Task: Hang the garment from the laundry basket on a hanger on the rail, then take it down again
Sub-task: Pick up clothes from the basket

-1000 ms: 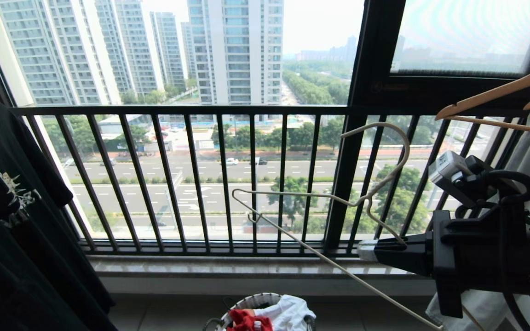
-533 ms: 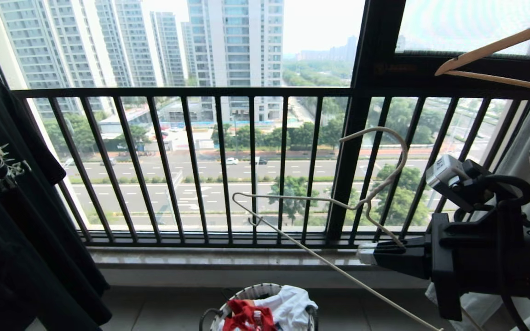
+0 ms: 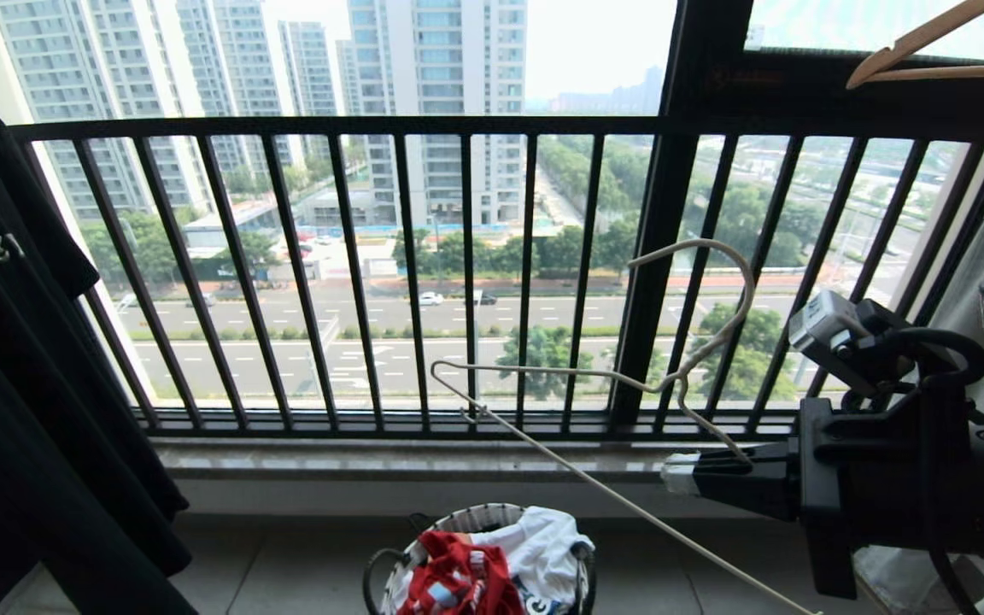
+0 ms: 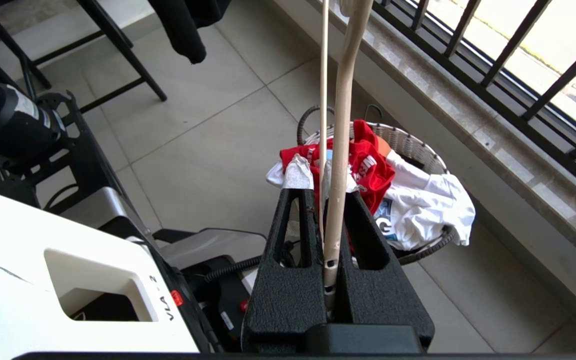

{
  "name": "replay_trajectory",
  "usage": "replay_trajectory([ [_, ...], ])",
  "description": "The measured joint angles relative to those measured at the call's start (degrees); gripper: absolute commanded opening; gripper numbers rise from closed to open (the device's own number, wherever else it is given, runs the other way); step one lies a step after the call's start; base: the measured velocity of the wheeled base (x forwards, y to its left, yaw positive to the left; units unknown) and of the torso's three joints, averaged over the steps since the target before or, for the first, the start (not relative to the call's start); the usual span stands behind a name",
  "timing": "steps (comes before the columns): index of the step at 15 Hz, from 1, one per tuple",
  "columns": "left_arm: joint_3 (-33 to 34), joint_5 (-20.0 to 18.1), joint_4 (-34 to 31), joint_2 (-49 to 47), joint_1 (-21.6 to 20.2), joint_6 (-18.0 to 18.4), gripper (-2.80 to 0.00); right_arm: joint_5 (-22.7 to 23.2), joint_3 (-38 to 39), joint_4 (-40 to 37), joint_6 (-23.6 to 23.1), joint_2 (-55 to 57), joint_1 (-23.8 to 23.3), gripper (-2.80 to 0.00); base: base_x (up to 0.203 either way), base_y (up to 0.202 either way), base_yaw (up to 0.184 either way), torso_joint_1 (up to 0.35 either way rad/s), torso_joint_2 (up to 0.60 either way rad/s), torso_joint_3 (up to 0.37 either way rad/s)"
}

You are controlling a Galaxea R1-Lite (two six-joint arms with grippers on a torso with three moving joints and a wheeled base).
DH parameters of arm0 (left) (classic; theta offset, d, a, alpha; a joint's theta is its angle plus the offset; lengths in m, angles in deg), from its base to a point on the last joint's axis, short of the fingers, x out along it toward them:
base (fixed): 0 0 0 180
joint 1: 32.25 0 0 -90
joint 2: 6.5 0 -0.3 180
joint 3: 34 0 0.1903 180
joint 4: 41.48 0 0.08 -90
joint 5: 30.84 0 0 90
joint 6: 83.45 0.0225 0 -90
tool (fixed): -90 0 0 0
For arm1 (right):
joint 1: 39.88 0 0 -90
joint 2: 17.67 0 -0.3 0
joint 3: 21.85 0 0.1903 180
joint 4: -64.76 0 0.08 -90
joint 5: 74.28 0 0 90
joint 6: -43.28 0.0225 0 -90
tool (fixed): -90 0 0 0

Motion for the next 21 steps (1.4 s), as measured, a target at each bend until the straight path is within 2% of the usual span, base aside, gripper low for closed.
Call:
replay_trajectory([
  [14,0.0,0.05,-0.01,0.0,-0.02,0.0,-2.8,0.02,0.09,0.0,0.0,0.2,0.0,-2.8,0.0,0.0,0.0,-0.118,0.46,0.339],
  [21,0.0,0.03,0.02,0.0,-0.02,-0.01,-2.8,0.11,0.06,0.09,0.06,0.22,-0.07,-2.8,0.0,0.0,0.0,-0.005,0.06,0.053],
])
